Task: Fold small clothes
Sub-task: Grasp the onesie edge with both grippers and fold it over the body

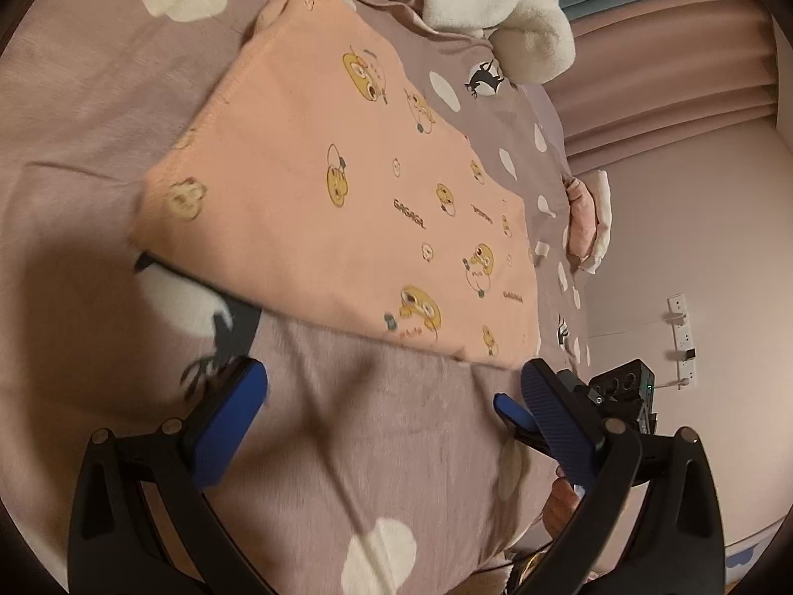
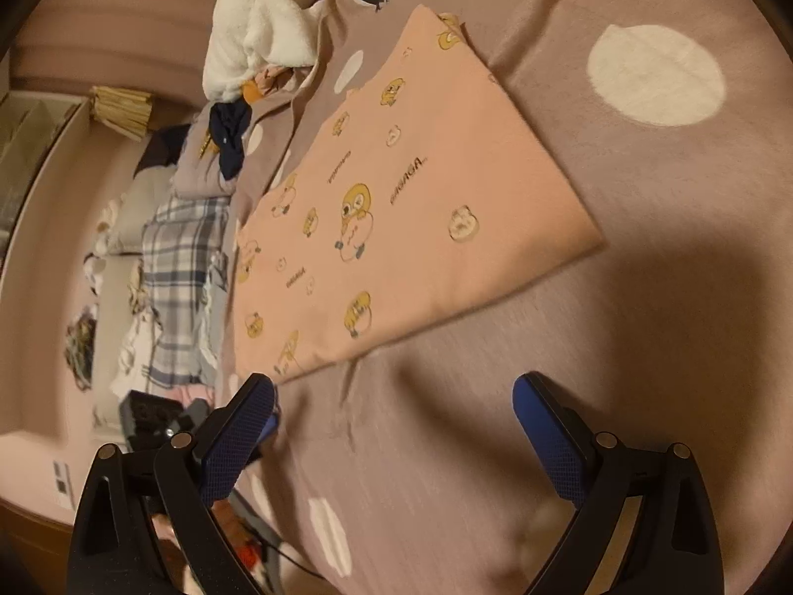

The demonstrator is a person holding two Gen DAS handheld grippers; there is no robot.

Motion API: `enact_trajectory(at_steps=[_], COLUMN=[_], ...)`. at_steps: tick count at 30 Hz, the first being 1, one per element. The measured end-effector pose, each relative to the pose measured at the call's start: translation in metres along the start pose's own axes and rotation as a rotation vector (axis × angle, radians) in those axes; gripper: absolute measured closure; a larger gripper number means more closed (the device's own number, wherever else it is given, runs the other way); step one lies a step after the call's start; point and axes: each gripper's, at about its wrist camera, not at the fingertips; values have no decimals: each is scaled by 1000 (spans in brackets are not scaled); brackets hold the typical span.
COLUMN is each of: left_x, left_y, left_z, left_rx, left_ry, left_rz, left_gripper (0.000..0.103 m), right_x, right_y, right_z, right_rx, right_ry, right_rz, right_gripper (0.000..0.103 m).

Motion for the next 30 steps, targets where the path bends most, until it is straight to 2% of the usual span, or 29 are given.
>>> enact_trajectory(at_steps=[9,15,21,22,24,25,26,27,28,29,30], left_x=[35,57,82,86,92,94,95,96,96,96,95], left_y=[-11,-15,-16,-17,-19,-21,-24,-27,-29,-31,-30], left_z=[21,32,48,51,56,58,61,63,65,65,64], left_rx=[-65,-110,-84,-63,-10,29,75,107,132,131,137], left_ry=[50,105,127,130,140,145,140,134,131,135,136], left_rz=[-51,-94,-136,-153,-179,-196,-213,-222,-232,-238,-232], left_gripper=[1,1,3,8,25,42,64,75,82,84,85], right_x=[33,52,68,73,77,79,79,79,81,81,82], right_y=[-1,-5,-15,-18,-23,-25,-29,-34,-37,-38,-33], right_z=[18,29,43,45,50,54,55,58,61,64,68], right_rx=[119,154,153,161,153,133,114,83,49,0,-53], right_ry=[-1,4,37,50,77,94,107,124,135,147,151], right_rz=[70,102,120,117,103,102,93,68,46,32,42], right_gripper=[5,5,5,5,5,5,6,13,34,51,82])
Point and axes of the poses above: each gripper's, at about its wrist camera, not at the fingertips, and z roughly the way its jaws point, y to its right, x to its top, and after that the axes turned 13 degrees about z, right-handed
